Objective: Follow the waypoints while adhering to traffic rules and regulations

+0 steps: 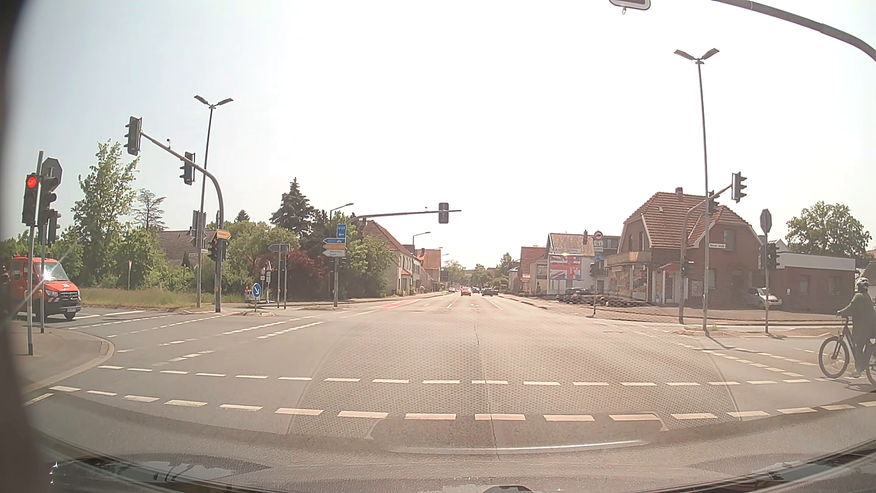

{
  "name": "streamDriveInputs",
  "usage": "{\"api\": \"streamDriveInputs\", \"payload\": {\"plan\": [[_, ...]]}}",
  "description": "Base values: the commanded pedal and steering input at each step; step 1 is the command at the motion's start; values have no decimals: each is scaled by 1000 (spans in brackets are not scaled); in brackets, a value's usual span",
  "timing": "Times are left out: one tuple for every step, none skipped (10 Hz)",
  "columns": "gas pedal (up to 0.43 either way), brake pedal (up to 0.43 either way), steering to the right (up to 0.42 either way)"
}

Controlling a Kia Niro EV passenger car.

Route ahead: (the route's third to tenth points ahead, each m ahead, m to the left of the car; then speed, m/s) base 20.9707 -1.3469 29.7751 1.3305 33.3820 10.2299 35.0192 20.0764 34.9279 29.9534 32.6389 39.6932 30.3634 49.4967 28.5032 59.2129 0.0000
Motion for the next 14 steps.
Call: {"api": "streamDriveInputs", "payload": {"plan": [[0, 262, 19], [0, 262, 19], [0, 262, 19], [0, 262, 19], [0, 262, 19], [0, 262, 19], [0, 262, 19], [0, 262, 19], [0, 262, 19], [0, 262, 19], [0, 262, 19], [0, 262, 19], [0, 262, 19], [0, 262, 19]]}}
